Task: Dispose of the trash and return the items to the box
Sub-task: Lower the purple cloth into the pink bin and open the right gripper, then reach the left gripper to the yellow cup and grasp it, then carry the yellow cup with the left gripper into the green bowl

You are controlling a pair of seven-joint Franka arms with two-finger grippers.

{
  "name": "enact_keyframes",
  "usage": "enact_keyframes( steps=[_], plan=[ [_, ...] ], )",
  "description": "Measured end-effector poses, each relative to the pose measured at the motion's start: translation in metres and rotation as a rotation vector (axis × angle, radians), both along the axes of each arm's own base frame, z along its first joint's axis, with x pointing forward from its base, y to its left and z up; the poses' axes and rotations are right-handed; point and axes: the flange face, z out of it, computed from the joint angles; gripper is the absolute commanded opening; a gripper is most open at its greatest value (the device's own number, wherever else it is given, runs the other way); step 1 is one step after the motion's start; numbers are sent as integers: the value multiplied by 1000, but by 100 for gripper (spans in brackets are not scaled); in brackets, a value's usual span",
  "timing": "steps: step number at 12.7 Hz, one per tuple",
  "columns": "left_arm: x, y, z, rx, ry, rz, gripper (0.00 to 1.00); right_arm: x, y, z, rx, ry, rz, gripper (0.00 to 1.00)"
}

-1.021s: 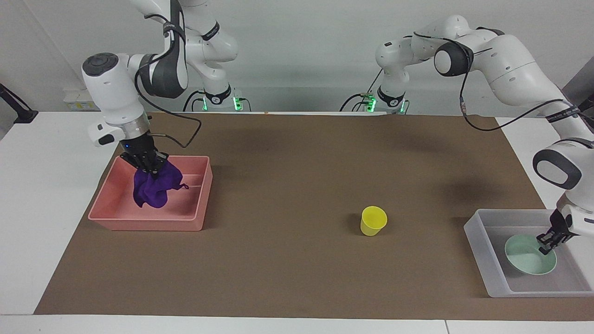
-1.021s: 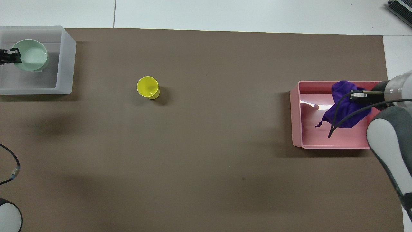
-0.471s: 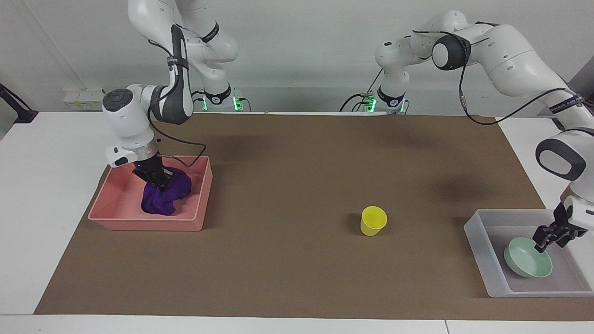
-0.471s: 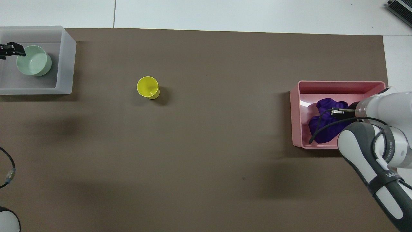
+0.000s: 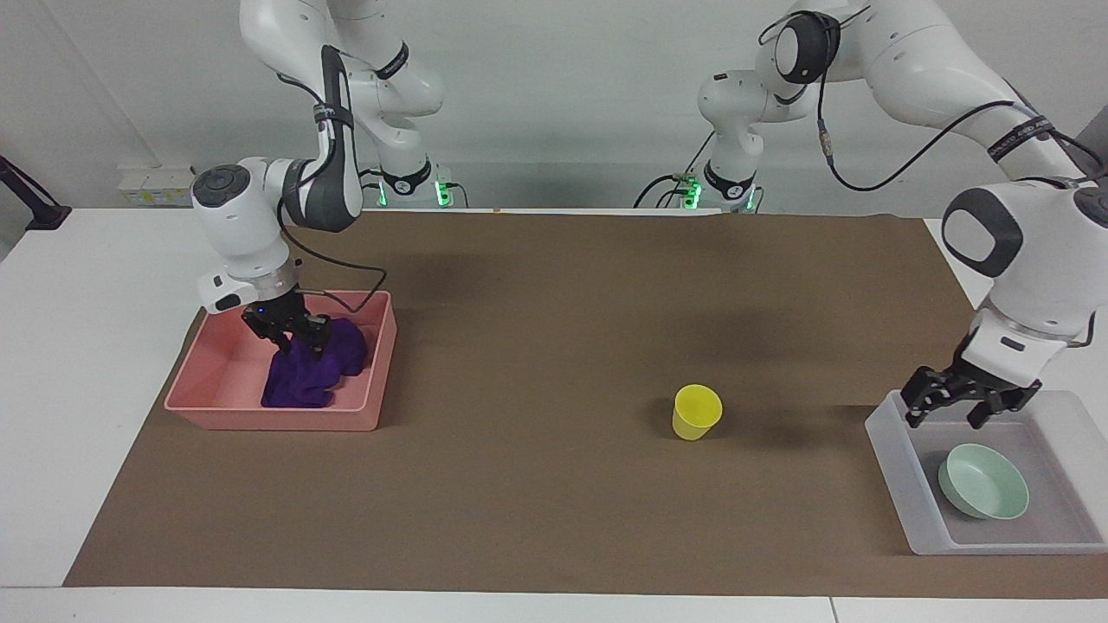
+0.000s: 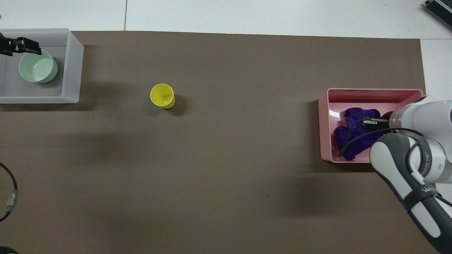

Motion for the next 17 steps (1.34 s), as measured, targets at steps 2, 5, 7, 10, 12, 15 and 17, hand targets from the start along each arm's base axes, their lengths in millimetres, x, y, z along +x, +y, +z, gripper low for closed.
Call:
enact_keyframes(
  steps=[2, 5, 7, 10, 12, 15, 17],
  plan=[
    [-13, -52, -20, -7, 49, -42, 87, 4, 28, 24, 12, -11, -21, 100],
    [-35, -126, -54, -18, 100, -37, 80, 2, 47, 70, 16, -12, -23, 100],
    [-50, -168, -74, -23, 119, -19, 78, 0, 42, 114, 14, -2, -33, 100],
    [-65, -205, -102, -39, 94, 11, 37, -5, 36, 171, 14, 14, -48, 100],
    [-72, -212, -117, -40, 100, 26, 0, -8, 29, 200, 14, 27, -63, 100],
    [-78, -211, -131, -38, 109, 32, 0, -19, 14, 235, 16, 67, -93, 100],
    [-78, -215, -124, -54, 97, 35, 0, -29, 4, 265, 17, 84, -103, 100]
  ],
)
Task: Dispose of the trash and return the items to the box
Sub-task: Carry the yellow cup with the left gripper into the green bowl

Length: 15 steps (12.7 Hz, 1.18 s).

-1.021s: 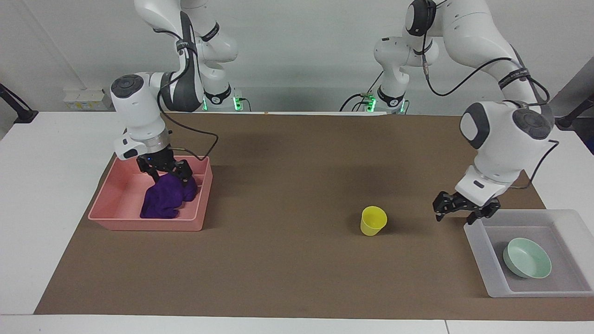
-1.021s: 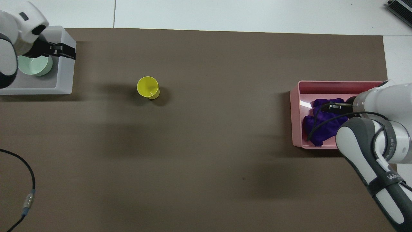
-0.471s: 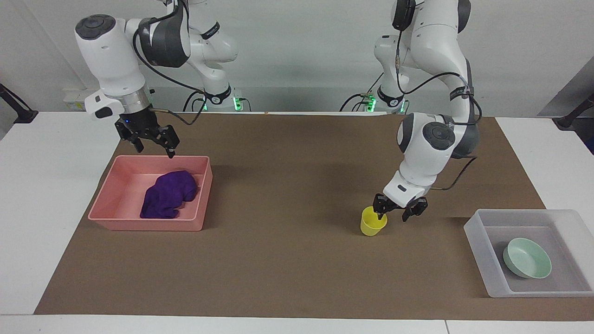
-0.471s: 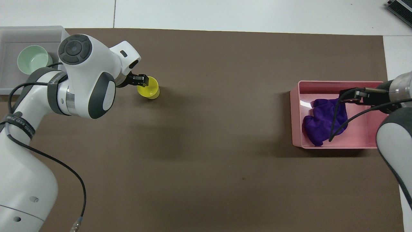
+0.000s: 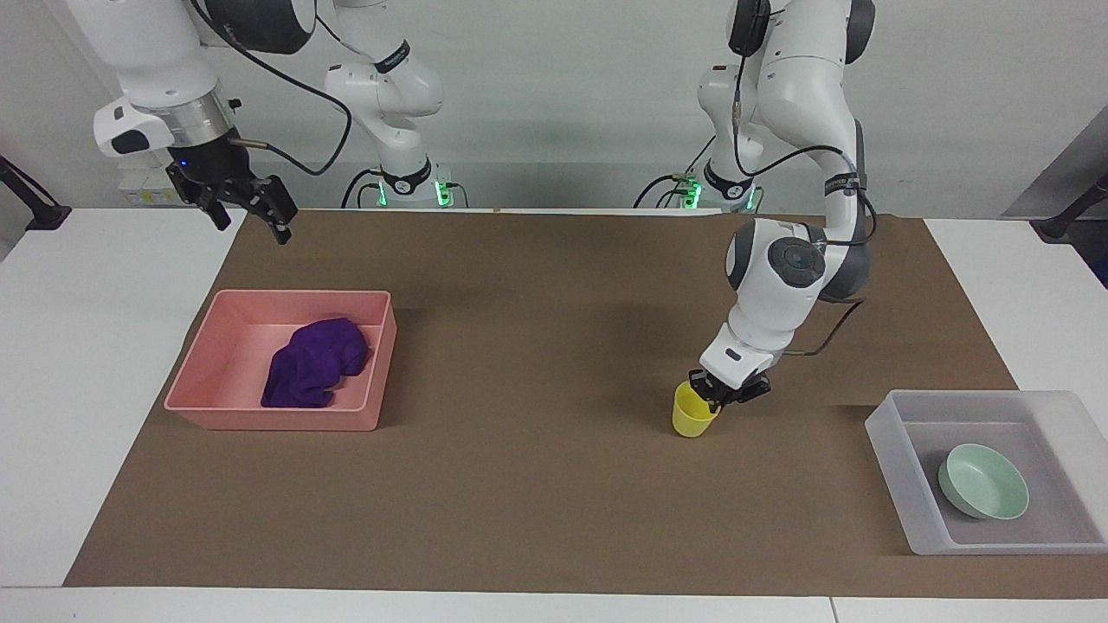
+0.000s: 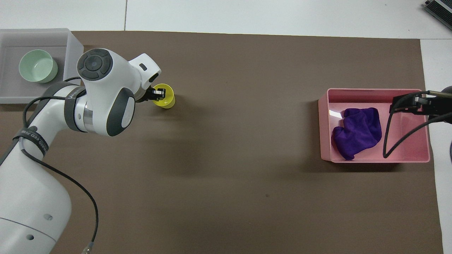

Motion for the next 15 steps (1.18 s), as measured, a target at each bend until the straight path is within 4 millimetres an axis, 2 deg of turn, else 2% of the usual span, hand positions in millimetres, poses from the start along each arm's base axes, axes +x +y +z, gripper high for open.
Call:
enact_keyframes(
  steps=[2, 3, 5, 6, 8, 10, 12, 14, 15],
  plan=[
    [4, 12, 11, -1, -16, 22, 0, -4, -9, 8, 0, 6, 17, 100],
    [9, 27, 24, -3, -29, 46, 0, -4, -9, 6, 1, 10, 23, 100],
    [26, 76, 67, -5, -37, 117, 0, -4, -6, -2, 3, 28, 33, 100],
    [35, 107, 89, -3, -40, 153, 0, -4, -4, -5, 4, 34, 37, 100],
    [51, 168, 118, -1, -61, 212, 0, -4, -3, -8, 4, 42, 46, 100],
    [63, 224, 125, 3, -74, 273, 0, -4, 3, -7, 3, 44, 83, 100],
    [77, 278, 120, 8, -69, 317, 0, -4, 10, -6, 2, 43, 103, 100],
    [91, 320, 111, 10, -67, 341, 0, -4, 15, -6, 2, 44, 113, 100],
    [97, 344, 100, 1, -67, 359, 0, -4, 19, -7, 2, 45, 121, 100]
  ],
)
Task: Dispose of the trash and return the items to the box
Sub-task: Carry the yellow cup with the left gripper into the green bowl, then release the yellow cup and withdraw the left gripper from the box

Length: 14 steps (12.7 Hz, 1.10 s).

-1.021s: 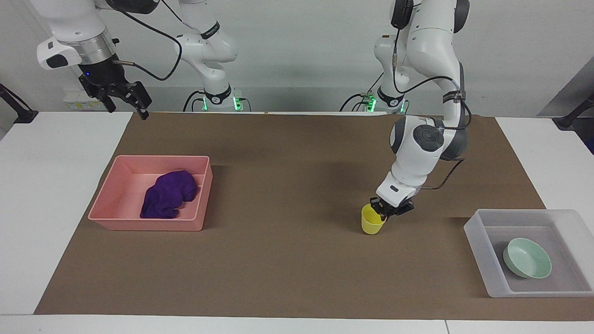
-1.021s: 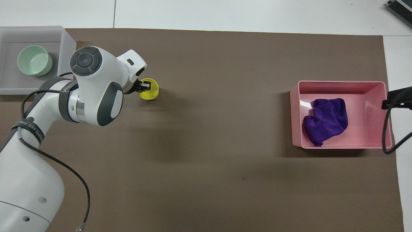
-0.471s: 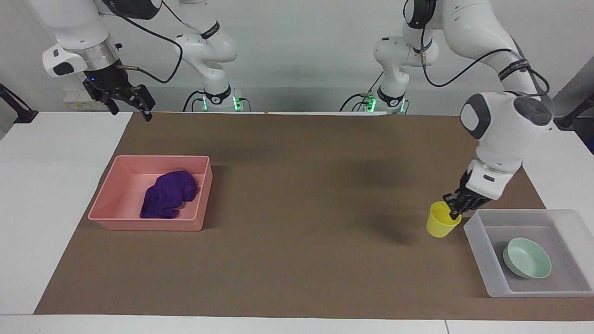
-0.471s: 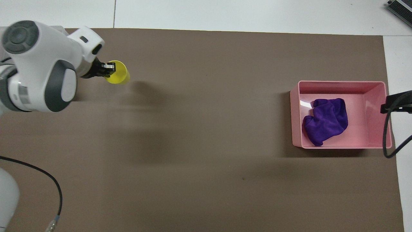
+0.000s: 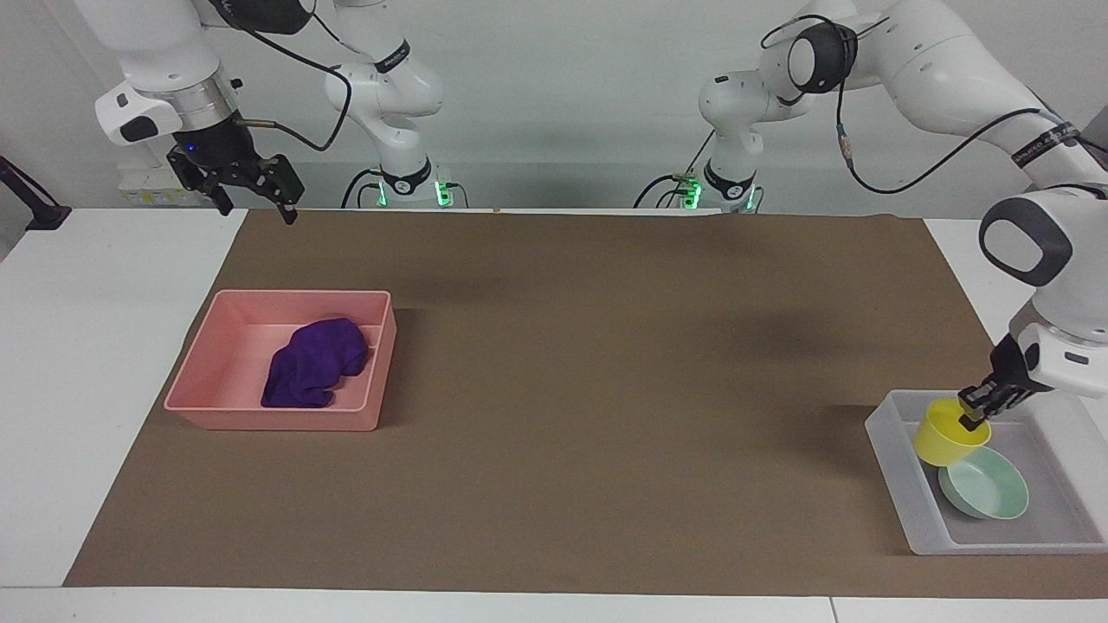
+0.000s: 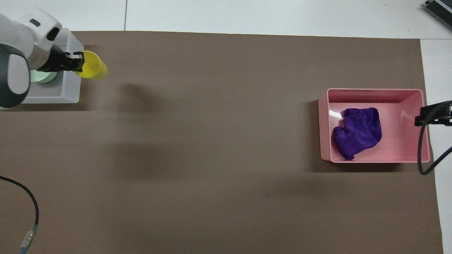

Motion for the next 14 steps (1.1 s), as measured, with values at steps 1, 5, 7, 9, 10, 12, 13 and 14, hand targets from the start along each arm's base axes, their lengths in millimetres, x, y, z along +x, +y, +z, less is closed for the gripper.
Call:
enact_keyframes(
  steps=[1, 5, 7, 9, 10, 12, 13, 14],
  plan=[
    [4, 21, -10, -13, -2, 19, 0, 0, 2, 0, 0, 1, 3, 100],
    [11, 79, -46, -25, -7, 79, 0, 0, 2, -1, 0, 2, 3, 100],
    [11, 87, -51, -24, -18, 90, 0, 0, 1, -1, 0, 1, 2, 100],
    [13, 86, -55, -23, -28, 89, 0, 0, 1, 0, 0, 1, 1, 100],
    [14, 85, -60, -20, -44, 90, 0, 0, 1, 0, 0, 0, 1, 100],
    [14, 84, -78, -18, -55, 92, 3, -1, 1, 0, 0, 0, 1, 100],
    [13, 83, -84, -18, -53, 93, 44, -1, 1, 0, 0, 0, 1, 100],
    [12, 83, -85, -19, -51, 93, 77, -1, 1, 1, 0, -1, 1, 100]
  ],
)
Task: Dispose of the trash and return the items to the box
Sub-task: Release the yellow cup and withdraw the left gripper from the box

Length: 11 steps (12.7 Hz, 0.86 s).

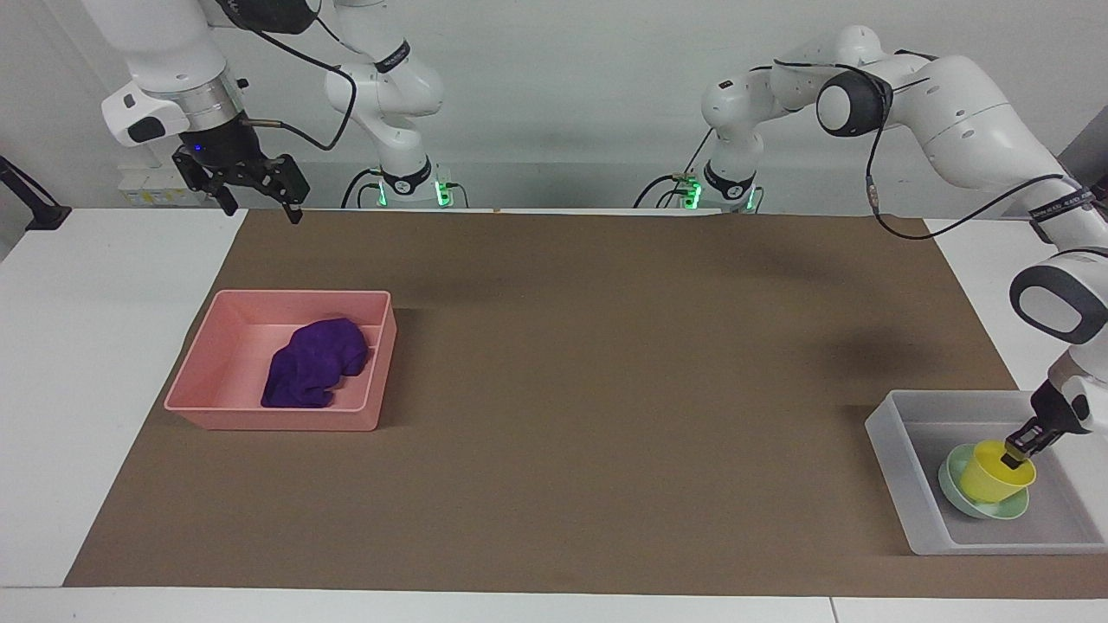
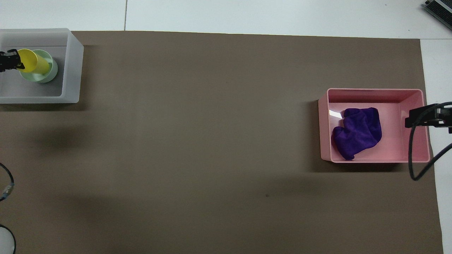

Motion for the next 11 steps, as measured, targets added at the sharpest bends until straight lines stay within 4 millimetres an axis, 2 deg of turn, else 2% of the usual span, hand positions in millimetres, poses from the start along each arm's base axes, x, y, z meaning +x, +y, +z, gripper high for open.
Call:
enact_keyframes(
  steps=[1, 2, 5, 6, 8, 11],
  plan=[
    [0, 0, 3, 1, -3, -1, 84, 0, 0, 0, 0, -1, 0, 100],
    [0, -2, 6, 1, -6, -4, 98, 0, 0, 1, 0, -1, 0, 100],
    [1, -11, 17, 6, -14, -60, 100, -1, 0, 2, 0, -3, 0, 100],
    [1, -15, 28, 15, -24, -97, 100, -1, 0, 2, 0, -4, 0, 100],
    [-3, -34, 71, 29, -45, -166, 100, -1, 0, 2, 0, -4, 0, 100],
    [-29, -91, 158, 35, -25, -301, 100, -1, 0, 2, 0, -4, 0, 100]
  ],
)
